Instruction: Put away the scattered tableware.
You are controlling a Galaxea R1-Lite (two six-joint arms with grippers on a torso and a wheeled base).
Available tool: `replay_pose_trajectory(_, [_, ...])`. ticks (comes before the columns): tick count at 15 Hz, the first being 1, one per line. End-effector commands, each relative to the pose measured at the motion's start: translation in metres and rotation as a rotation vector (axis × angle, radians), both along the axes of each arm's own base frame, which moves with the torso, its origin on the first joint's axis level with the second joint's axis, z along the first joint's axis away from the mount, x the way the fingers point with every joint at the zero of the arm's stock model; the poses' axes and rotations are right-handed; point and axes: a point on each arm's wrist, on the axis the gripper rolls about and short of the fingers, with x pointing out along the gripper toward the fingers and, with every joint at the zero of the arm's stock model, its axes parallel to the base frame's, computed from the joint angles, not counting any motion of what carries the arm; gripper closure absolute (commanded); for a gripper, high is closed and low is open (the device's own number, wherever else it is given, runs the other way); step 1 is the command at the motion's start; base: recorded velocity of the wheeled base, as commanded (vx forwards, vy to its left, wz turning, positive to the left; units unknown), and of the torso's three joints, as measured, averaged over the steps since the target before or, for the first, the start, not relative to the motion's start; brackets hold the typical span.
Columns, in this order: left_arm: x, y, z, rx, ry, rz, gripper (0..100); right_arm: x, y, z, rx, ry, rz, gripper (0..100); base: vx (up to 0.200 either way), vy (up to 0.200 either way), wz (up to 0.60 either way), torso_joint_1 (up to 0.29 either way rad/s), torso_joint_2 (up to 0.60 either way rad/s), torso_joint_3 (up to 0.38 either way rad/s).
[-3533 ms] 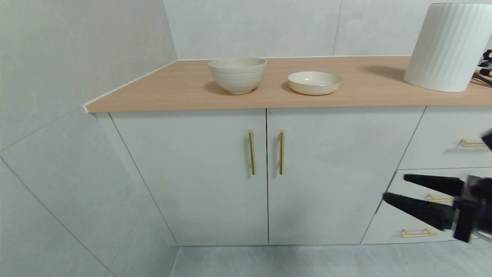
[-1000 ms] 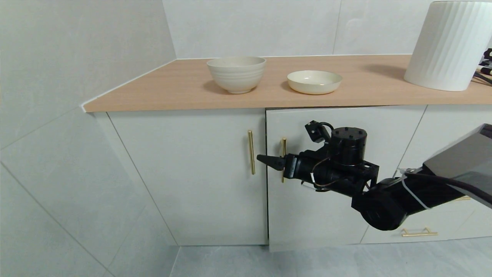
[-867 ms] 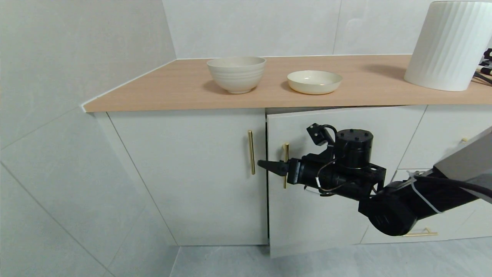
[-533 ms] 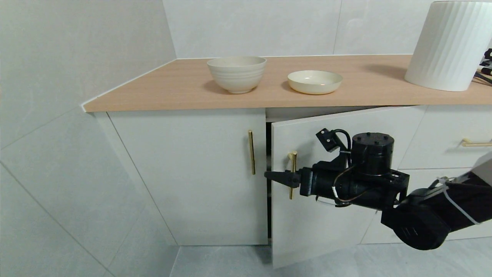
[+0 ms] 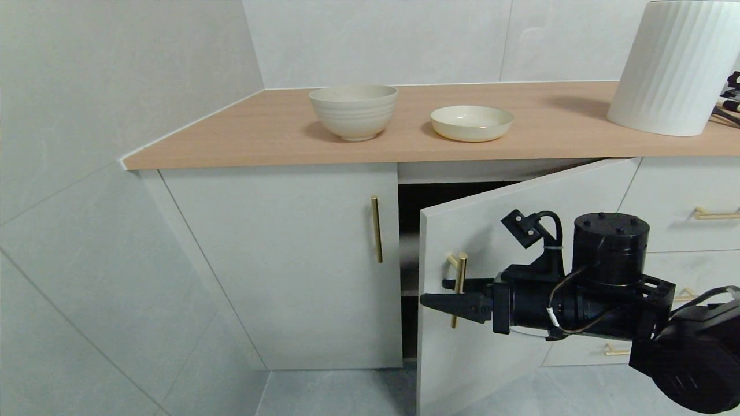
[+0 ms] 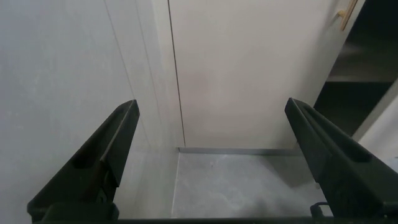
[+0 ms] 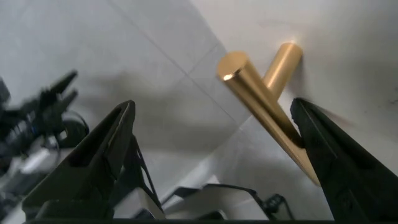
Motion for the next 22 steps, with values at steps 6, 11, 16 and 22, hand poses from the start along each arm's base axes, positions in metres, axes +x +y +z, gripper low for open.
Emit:
replay_pose_trajectory(6, [-0.002,0.000,0.009,-0.001,-0.037,-0.004,0,-0.015,-0.009,-0.013,-0.053,0.003,0.027,0,0.000,0.000,0.00,0.000,0.00,0.000])
replay_pose_trajectory(11, [-0.007,-0.001,0.070,-0.038,0.012,-0.185,0,-0.024,-0.015,-0.006,-0.035,-0.029,0.027,0,0.000,0.000,0.00,0.000,0.00,0.000])
replay_pose_trajectory(16, [0.040,-0.007,0.120,-0.056,0.159,-0.341,0,-0.031,-0.019,-0.004,-0.024,-0.026,0.071,0,0.000,0.000,0.00,0.000,0.00,0.000])
replay_pose_trajectory(22, [0.110,-0.020,0.133,-0.071,0.229,-0.493,100,-0.032,-0.020,-0.002,-0.021,-0.031,0.071,0,0.000,0.000,0.00,0.000,0.00,0.000])
